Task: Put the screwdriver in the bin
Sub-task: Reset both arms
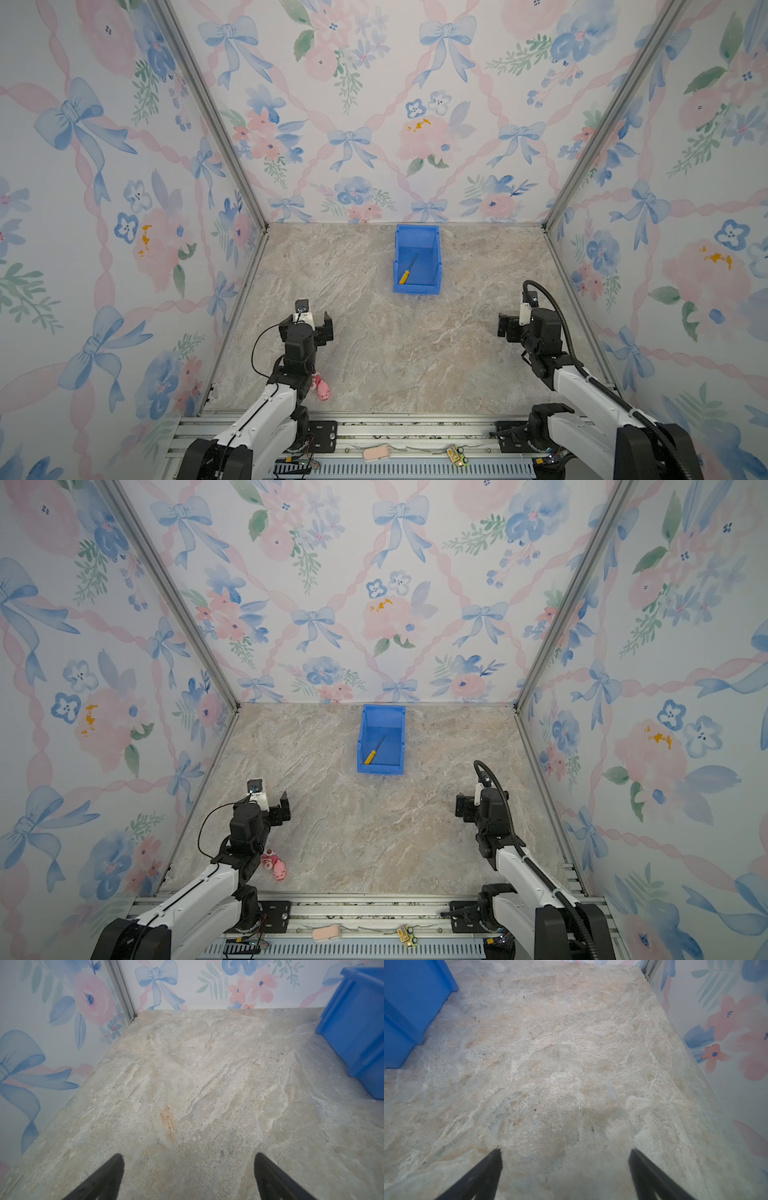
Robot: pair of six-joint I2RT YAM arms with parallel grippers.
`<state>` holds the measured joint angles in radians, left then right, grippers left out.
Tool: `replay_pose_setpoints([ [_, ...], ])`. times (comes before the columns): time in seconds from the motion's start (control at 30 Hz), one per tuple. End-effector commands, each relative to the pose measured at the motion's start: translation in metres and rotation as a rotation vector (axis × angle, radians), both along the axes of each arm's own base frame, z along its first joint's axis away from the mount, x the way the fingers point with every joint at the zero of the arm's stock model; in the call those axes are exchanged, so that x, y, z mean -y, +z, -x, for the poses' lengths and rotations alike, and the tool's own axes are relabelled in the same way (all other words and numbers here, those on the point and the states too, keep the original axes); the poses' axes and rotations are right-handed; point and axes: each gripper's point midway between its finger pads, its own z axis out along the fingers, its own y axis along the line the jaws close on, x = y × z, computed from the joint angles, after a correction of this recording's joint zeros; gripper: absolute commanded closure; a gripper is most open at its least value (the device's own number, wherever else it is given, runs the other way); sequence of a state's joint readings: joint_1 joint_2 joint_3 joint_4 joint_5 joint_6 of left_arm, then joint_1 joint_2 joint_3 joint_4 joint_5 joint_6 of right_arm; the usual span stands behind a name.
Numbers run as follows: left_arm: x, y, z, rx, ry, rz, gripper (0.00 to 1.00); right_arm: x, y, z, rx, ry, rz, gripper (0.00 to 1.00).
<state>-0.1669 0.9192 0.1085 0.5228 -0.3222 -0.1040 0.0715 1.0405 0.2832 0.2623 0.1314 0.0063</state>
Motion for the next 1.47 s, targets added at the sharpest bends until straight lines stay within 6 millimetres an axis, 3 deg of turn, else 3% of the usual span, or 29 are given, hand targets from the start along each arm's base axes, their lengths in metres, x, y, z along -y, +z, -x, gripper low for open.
replay_pose_setpoints([
  [0.0, 0.003, 0.024, -0.015, 0.118, -0.032, 0.005, 0.02, -0.004, 0.032, -0.031, 0.141, 0.025, -0.014, 0.03],
  [0.27, 0.011, 0.03, -0.046, 0.17, -0.094, -0.015, 0.02, -0.008, 0.035, -0.073, 0.192, 0.056, -0.058, 0.03],
  [0.4, 0.014, 0.029, -0.064, 0.173, -0.125, -0.025, 0.02, -0.005, 0.034, -0.084, 0.196, 0.053, -0.058, 0.03],
  [0.63, 0.006, 0.002, -0.08, 0.129, -0.117, -0.011, 0.02, 0.0, 0.015, -0.09, 0.235, 0.022, -0.063, 0.03],
  [1.43, 0.002, 0.004, -0.079, 0.143, -0.102, -0.003, 0.02, -0.001, 0.013, -0.091, 0.225, 0.01, -0.035, 0.03],
])
